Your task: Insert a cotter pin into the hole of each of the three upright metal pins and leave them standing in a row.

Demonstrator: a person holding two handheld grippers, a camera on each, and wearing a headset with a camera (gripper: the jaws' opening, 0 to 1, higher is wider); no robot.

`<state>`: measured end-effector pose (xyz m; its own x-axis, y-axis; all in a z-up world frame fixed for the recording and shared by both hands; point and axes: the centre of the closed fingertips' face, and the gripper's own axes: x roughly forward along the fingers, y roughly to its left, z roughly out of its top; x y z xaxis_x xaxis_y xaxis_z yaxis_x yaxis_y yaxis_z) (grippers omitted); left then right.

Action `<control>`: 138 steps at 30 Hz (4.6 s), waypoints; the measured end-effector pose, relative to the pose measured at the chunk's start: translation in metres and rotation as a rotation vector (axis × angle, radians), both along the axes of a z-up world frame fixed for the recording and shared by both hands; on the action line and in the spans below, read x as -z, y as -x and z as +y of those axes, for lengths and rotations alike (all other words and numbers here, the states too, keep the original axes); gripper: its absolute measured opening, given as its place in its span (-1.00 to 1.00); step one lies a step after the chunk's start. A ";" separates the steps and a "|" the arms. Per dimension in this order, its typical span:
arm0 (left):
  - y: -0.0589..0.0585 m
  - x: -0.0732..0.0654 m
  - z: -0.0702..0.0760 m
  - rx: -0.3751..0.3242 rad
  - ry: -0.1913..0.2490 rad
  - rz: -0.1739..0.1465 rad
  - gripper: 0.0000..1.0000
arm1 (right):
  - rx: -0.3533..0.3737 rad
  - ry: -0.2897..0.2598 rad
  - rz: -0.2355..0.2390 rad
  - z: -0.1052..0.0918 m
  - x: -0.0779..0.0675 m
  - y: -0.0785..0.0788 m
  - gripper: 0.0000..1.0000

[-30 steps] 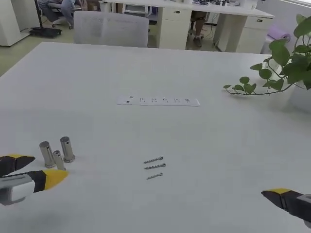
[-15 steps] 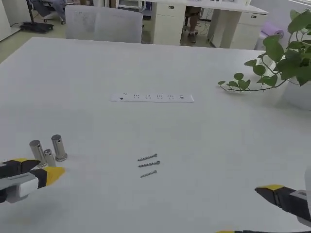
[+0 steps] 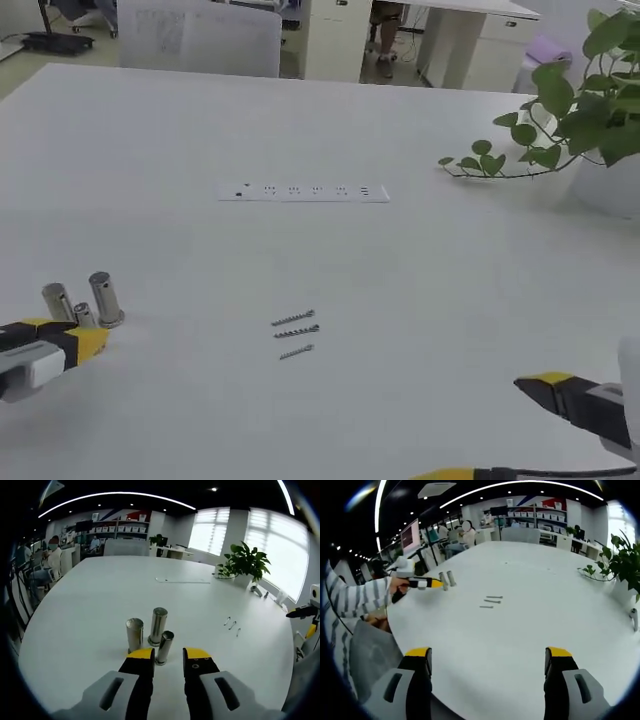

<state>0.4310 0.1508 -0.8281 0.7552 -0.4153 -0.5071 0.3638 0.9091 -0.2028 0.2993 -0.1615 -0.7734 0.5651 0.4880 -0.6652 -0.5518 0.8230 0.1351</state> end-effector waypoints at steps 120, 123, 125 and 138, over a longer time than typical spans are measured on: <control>0.096 -0.005 -0.038 -0.248 -0.147 0.043 -0.87 | -0.147 -0.072 0.012 0.026 0.018 0.016 0.82; 0.097 -0.005 -0.039 -0.249 -0.140 0.047 -0.99 | -0.149 -0.071 0.014 0.026 0.018 0.017 0.82; 0.098 -0.007 -0.041 -0.247 -0.134 0.033 -1.00 | -0.149 -0.072 0.015 0.027 0.019 0.017 0.82; 0.097 -0.006 -0.041 -0.241 -0.132 0.044 -0.99 | -0.143 -0.071 0.016 0.025 0.020 0.018 0.82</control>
